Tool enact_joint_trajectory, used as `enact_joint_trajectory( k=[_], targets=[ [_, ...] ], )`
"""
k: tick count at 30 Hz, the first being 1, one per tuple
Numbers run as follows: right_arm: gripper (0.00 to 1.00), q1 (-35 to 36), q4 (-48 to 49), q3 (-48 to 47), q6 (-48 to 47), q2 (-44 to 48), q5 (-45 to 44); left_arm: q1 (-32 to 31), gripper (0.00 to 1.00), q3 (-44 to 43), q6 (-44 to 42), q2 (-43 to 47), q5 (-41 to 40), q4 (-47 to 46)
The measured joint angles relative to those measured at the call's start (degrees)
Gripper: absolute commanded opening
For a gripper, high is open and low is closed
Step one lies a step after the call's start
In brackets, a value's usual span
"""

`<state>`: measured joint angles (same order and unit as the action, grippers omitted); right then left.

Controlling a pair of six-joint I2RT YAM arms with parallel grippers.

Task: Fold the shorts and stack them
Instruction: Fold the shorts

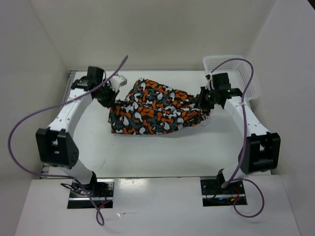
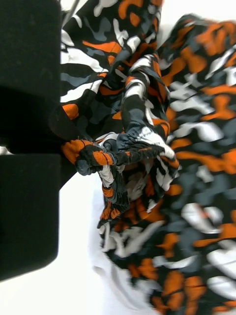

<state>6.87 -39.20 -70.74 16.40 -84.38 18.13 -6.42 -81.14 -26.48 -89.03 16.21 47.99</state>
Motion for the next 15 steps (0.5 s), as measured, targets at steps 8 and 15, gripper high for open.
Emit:
enact_joint_trajectory(
  k=[8,15],
  targets=[
    [0.0,-1.86,1.57,-4.68,0.96,-8.39,0.44,-1.14,0.0,-32.96,4.98,-26.91,-1.33,-3.8],
    [0.0,-4.63,1.05,-1.09,0.98,-7.5,1.27,-4.2,0.0,-47.21,5.68,-37.83,-2.27,-4.79]
  ],
)
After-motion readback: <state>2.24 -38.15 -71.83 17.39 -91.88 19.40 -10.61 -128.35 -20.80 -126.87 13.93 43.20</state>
